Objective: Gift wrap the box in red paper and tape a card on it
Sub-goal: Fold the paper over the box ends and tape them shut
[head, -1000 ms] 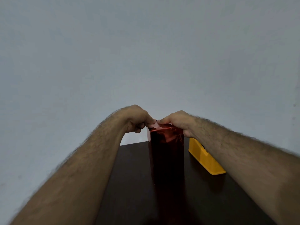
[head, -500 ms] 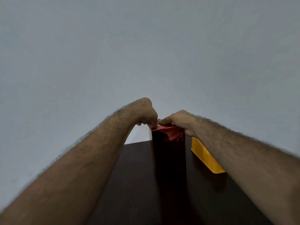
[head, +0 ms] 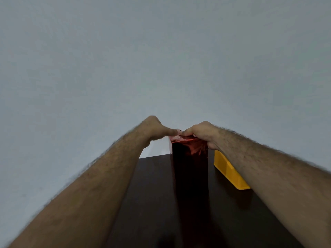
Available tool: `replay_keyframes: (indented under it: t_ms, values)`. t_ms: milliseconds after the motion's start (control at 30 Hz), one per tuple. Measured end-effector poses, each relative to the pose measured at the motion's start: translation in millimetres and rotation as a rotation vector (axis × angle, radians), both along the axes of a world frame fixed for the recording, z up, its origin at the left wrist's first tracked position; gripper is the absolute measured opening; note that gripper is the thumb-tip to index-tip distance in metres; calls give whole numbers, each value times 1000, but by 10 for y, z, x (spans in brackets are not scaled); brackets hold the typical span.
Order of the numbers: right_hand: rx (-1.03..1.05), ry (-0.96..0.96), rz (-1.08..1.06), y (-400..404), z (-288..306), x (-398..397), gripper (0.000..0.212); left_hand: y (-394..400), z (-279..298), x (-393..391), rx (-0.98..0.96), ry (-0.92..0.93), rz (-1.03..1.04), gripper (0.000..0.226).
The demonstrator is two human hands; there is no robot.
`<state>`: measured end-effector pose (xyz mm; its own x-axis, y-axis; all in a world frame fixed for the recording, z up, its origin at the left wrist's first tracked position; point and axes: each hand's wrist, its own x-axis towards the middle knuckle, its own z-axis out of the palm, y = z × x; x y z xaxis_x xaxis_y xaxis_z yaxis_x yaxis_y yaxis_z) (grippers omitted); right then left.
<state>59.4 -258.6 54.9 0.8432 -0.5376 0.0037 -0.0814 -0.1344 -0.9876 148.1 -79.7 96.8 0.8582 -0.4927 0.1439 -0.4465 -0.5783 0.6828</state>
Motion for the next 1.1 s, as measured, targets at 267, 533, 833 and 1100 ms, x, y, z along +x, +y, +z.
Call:
replay_keyframes:
  t_ms: [267,533,833,1100]
  values:
    - [-10,21,-1,19,4,0,39,168,-167,80,-49,265,-8,89]
    - [-14,11,-19,25,-8,-3,35,23,-260,-57,-169,295,15,102]
    - [64,-22,45,10,-37,12,38,8,-435,-116,-384,366,-60,69]
    - [284,-58,91,-35,37,8,33,-101,-414,-72,-571,407,-60,20]
